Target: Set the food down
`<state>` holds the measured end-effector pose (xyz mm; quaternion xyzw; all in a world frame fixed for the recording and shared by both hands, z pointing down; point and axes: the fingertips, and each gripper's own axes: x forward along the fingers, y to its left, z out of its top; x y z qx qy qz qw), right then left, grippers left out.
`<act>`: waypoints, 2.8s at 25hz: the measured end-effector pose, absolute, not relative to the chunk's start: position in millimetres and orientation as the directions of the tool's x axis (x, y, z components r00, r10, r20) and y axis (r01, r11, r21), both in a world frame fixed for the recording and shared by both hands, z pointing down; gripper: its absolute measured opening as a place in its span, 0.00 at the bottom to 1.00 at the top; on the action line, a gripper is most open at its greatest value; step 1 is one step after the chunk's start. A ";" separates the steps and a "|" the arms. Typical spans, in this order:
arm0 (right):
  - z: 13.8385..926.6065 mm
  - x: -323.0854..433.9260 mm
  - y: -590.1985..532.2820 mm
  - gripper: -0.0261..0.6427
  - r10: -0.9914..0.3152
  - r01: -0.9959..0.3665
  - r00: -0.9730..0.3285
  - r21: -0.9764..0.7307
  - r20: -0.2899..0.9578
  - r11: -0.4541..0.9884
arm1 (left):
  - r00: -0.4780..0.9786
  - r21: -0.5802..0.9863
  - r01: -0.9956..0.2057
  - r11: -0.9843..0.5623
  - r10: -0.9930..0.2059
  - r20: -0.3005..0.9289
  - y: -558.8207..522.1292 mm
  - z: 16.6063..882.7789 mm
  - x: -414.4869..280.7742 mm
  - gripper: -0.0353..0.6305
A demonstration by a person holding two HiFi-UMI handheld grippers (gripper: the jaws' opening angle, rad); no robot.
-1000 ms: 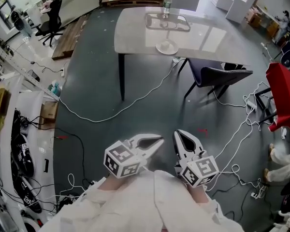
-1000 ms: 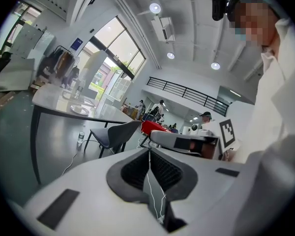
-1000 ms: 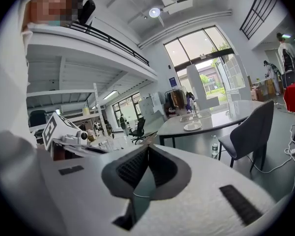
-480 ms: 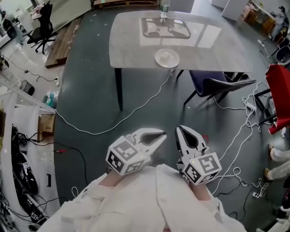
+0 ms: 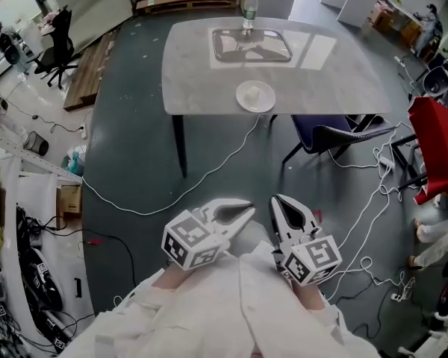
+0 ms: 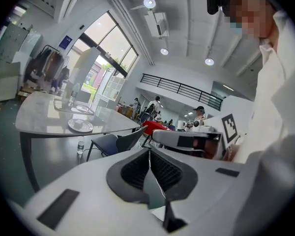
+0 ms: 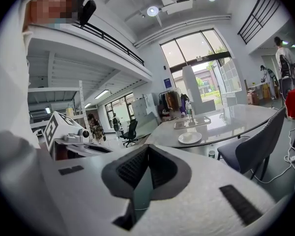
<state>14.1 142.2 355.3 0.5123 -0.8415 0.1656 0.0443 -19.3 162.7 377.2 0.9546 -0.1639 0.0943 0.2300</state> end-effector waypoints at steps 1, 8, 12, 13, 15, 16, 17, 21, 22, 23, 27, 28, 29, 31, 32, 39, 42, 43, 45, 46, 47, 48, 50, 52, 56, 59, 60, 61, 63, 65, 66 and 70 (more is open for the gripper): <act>356.3 16.3 139.9 0.04 -0.849 -0.879 -0.467 -0.236 0.246 0.415 | 0.928 0.412 -0.357 -0.838 -0.269 0.258 160.2 378.7 -18.6 0.09; 364.3 20.0 114.0 0.04 -0.840 -0.869 -0.482 -0.257 0.250 0.422 | 0.917 0.423 -0.387 -0.819 -0.290 0.275 132.8 385.8 -16.3 0.09; 361.8 21.0 90.1 0.04 -0.835 -0.863 -0.493 -0.259 0.244 0.434 | 0.910 0.426 -0.401 -0.811 -0.302 0.282 110.6 387.1 -15.7 0.09; 361.4 22.5 84.1 0.04 -0.835 -0.862 -0.495 -0.260 0.242 0.435 | 0.909 0.427 -0.405 -0.809 -0.304 0.285 105.1 388.0 -14.7 0.09; 364.1 26.9 72.2 0.04 -0.832 -0.860 -0.498 -0.264 0.245 0.437 | 0.906 0.428 -0.411 -0.805 -0.307 0.292 93.0 390.1 -10.3 0.09; 366.9 29.2 65.8 0.04 -0.830 -0.859 -0.499 -0.267 0.250 0.436 | 0.905 0.427 -0.412 -0.805 -0.307 0.295 86.0 391.0 -7.7 0.09; 369.8 30.9 58.9 0.04 -0.828 -0.859 -0.500 -0.271 0.256 0.435 | 0.904 0.425 -0.413 -0.805 -0.306 0.298 78.1 391.3 -5.4 0.09; 374.4 35.1 27.2 0.04 -0.814 -0.849 -0.515 -0.285 0.267 0.444 | 0.901 0.418 -0.418 -0.806 -0.310 0.303 41.4 391.6 1.7 0.09; 374.2 37.1 17.6 0.04 -0.811 -0.846 -0.521 -0.286 0.267 0.450 | 0.900 0.416 -0.421 -0.806 -0.314 0.304 31.1 391.6 4.3 0.09; 373.5 39.6 7.4 0.04 -0.808 -0.843 -0.526 -0.289 0.266 0.454 | 0.898 0.414 -0.424 -0.805 -0.317 0.304 20.6 391.4 7.0 0.09; 364.7 49.3 -34.9 0.04 -0.800 -0.833 -0.542 -0.297 0.257 0.468 | 0.892 0.415 -0.441 -0.796 -0.335 0.304 -19.2 386.8 16.3 0.09; 362.8 51.5 -44.7 0.04 -0.796 -0.829 -0.548 -0.297 0.256 0.474 | 0.889 0.415 -0.446 -0.793 -0.340 0.307 -28.0 385.9 18.9 0.09; 361.7 53.7 -54.3 0.04 -0.792 -0.825 -0.555 -0.297 0.256 0.481 | 0.886 0.415 -0.453 -0.789 -0.345 0.310 -36.9 385.6 21.7 0.09; 360.8 57.5 -73.6 0.04 -0.782 -0.816 -0.568 -0.298 0.258 0.495 | 0.880 0.416 -0.464 -0.782 -0.355 0.315 -55.2 385.1 26.5 0.09; 360.2 58.8 -83.3 0.04 -0.777 -0.813 -0.574 -0.299 0.259 0.500 | 0.879 0.416 -0.468 -0.780 -0.359 0.315 -64.4 384.4 28.4 0.09; 356.0 75.5 -144.9 0.04 -0.760 -0.801 -0.594 -0.284 0.264 0.527 | 0.873 0.410 -0.480 -0.776 -0.375 0.312 -124.9 379.2 45.9 0.09; 355.3 82.0 -169.2 0.04 -0.750 -0.791 -0.607 -0.287 0.263 0.540 | 0.872 0.401 -0.480 -0.780 -0.376 0.313 -150.2 376.0 57.2 0.09; 355.6 82.9 -176.0 0.04 -0.744 -0.786 -0.614 -0.288 0.262 0.547 | 0.870 0.397 -0.484 -0.780 -0.381 0.312 -157.6 374.8 60.4 0.09; 356.2 83.1 -188.6 0.04 -0.731 -0.774 -0.630 -0.288 0.262 0.564 | 0.866 0.391 -0.493 -0.777 -0.392 0.310 -170.8 373.8 64.8 0.09; 356.2 83.4 -194.9 0.04 -0.724 -0.768 -0.638 -0.287 0.261 0.573 | 0.863 0.391 -0.498 -0.774 -0.398 0.312 -176.7 374.4 66.2 0.09; 356.3 84.4 -201.2 0.04 -0.719 -0.762 -0.645 -0.288 0.259 0.580 | 0.859 0.393 -0.505 -0.769 -0.403 0.315 -182.0 375.7 67.2 0.09; 356.6 86.2 -207.5 0.04 -0.715 -0.758 -0.650 -0.289 0.258 0.585 | 0.855 0.395 -0.513 -0.762 -0.410 0.319 -187.0 377.6 67.6 0.09; 358.7 91.1 -220.5 0.04 -0.713 -0.755 -0.653 -0.293 0.256 0.586 | 0.844 0.401 -0.531 -0.747 -0.425 0.326 -196.9 381.1 66.8 0.09; 362.0 95.0 -231.9 0.04 -0.710 -0.753 -0.655 -0.300 0.257 0.586 | 0.833 0.406 -0.550 -0.730 -0.443 0.330 -206.1 383.0 64.3 0.09; 364.2 91.2 -245.6 0.04 -0.685 -0.731 -0.681 -0.303 0.260 0.612 | 0.810 0.406 -0.585 -0.702 -0.481 0.336 -218.7 384.8 58.1 0.09; 367.6 84.7 -248.5 0.04 -0.667 -0.716 -0.697 -0.300 0.264 0.630 | 0.805 0.415 -0.592 -0.691 -0.490 0.335 -222.4 388.3 55.3 0.09; 368.8 83.2 -248.5 0.04 -0.663 -0.714 -0.700 -0.301 0.266 0.632 | 0.805 0.418 -0.592 -0.689 -0.490 0.335 -222.9 389.1 54.3 0.09; 369.4 82.4 -248.7 0.04 -0.662 -0.713 -0.700 -0.301 0.268 0.633 | 0.806 0.419 -0.592 -0.689 -0.489 0.334 -223.4 389.4 53.6 0.09; 370.5 83.4 -249.4 0.04 -0.665 -0.718 -0.695 -0.302 0.271 0.627 | 0.807 0.420 -0.590 -0.690 -0.488 0.332 -224.6 389.0 52.9 0.09; 371.7 85.5 -250.0 0.04 -0.672 -0.726 -0.687 -0.301 0.275 0.619 | 0.810 0.425 -0.586 -0.690 -0.485 0.329 -225.6 389.2 52.7 0.09; 372.6 86.4 -250.3 0.04 -0.675 -0.729 -0.683 -0.302 0.277 0.614 | 0.812 0.428 -0.584 -0.690 -0.483 0.329 -226.0 389.6 52.3 0.09; 372.6 89.6 -254.5 0.04 -0.695 -0.750 -0.660 -0.305 0.285 0.587 | 0.820 0.438 -0.572 -0.693 -0.471 0.326 -229.1 387.6 47.9 0.09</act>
